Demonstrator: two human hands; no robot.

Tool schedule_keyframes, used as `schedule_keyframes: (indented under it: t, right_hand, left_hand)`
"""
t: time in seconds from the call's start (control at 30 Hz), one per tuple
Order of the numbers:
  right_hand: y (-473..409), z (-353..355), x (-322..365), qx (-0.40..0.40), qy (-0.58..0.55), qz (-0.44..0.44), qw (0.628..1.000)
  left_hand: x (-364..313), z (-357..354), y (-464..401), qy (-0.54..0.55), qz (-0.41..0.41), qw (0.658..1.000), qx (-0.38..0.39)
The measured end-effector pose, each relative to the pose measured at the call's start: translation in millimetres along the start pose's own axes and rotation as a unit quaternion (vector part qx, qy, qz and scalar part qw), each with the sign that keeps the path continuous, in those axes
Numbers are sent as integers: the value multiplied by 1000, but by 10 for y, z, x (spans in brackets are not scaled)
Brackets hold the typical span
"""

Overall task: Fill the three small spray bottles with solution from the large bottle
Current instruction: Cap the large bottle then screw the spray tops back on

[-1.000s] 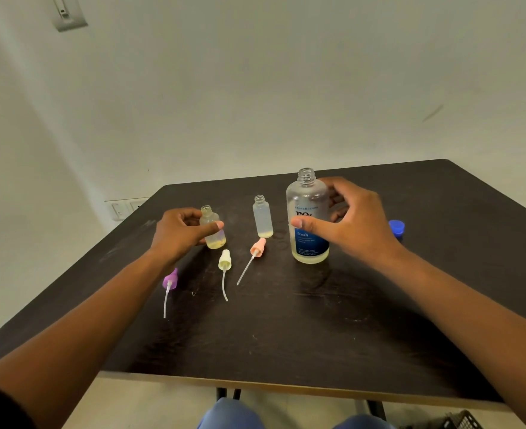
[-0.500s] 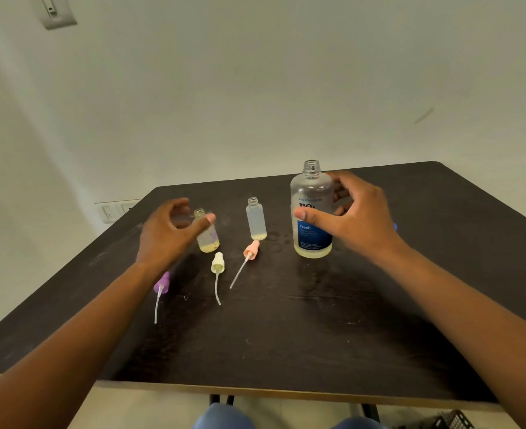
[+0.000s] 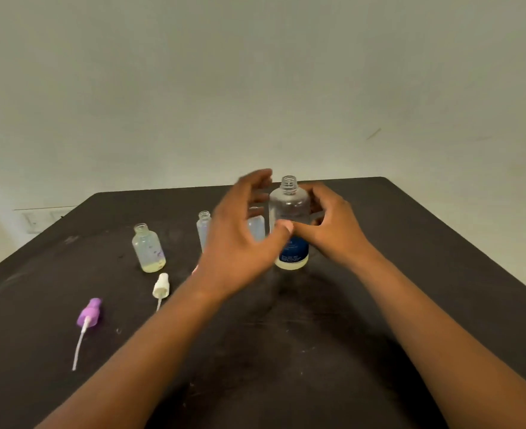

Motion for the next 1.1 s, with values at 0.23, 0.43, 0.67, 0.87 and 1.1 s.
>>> schedule_keyframes:
  t: [0.23, 0.43, 0.67, 0.87, 1.1]
  right_hand:
    - [-20, 11, -83, 25, 6, -13, 1000]
    - [-31, 56, -100, 78, -26, -17, 996]
    - [-140, 425, -342, -21, -34, -123, 992]
    - [-111, 485, -612, 120, 256, -174, 943]
    - [-84, 360, -588, 213, 314, -177, 908]
  left_hand:
    - [278, -357, -3, 17, 71, 996, 58]
    - [416, -435, 54, 21, 107, 992, 59]
    - [475, -473, 64, 25, 129, 991, 41]
    - [524, -499, 94, 17, 156, 986, 50]
    - [548, -531, 94, 3, 153, 986, 58]
Point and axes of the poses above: each hand's wrist, its own y-axis away from the middle knuckle, its own z-axis out of the back of the hand, x = y × z, the point moved 4 cm from there along -y, towards the middle knuckle, and after that the axes turned 8 degrees about y, right-handed, at the moved point
